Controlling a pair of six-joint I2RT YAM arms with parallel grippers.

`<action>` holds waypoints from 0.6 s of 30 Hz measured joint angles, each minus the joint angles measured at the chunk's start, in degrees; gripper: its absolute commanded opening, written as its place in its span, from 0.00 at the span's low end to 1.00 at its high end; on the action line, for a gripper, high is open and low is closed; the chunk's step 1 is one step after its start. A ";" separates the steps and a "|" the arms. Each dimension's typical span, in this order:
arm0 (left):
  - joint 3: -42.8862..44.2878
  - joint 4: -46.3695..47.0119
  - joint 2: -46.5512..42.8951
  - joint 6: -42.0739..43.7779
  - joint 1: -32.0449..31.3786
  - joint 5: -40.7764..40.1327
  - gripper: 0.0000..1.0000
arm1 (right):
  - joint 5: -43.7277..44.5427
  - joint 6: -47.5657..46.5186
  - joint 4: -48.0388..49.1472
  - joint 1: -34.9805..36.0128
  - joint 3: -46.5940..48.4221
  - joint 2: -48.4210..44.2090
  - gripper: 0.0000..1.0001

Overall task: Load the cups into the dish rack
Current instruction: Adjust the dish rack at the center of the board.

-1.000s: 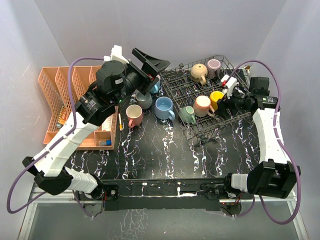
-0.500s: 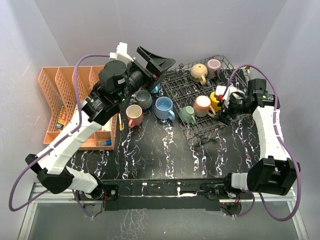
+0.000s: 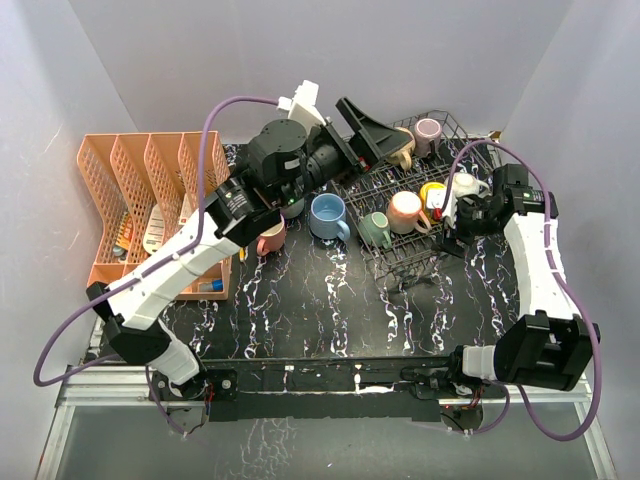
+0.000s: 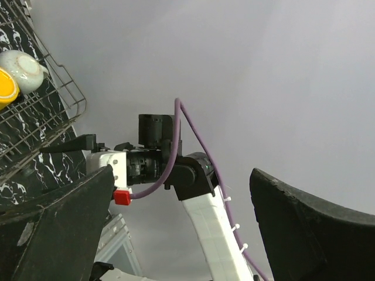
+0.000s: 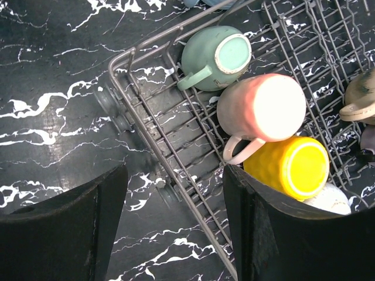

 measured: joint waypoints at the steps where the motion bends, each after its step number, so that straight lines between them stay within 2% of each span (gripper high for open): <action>1: 0.48 0.02 0.52 0.22 -0.33 0.00 0.97 | 0.22 -0.92 -0.55 0.00 0.00 0.39 0.68; 5: 1.84 -0.17 2.14 1.81 -0.85 -0.02 0.97 | 0.87 -5.75 -1.81 0.02 -0.44 0.87 0.69; 7: -0.87 1.22 1.25 4.04 -0.87 -0.46 0.97 | 1.44 -8.79 -2.29 0.44 -1.73 0.57 0.69; 14: -32.54 10.43 -15.13 19.91 -0.81 -0.94 0.97 | 5.01 -16.15 -3.63 3.32 -6.03 0.37 0.69; 18: -43.87 11.93 -23.67 26.25 -0.79 -1.68 0.95 | 6.99 -17.77 -2.69 3.72 -7.74 0.37 0.69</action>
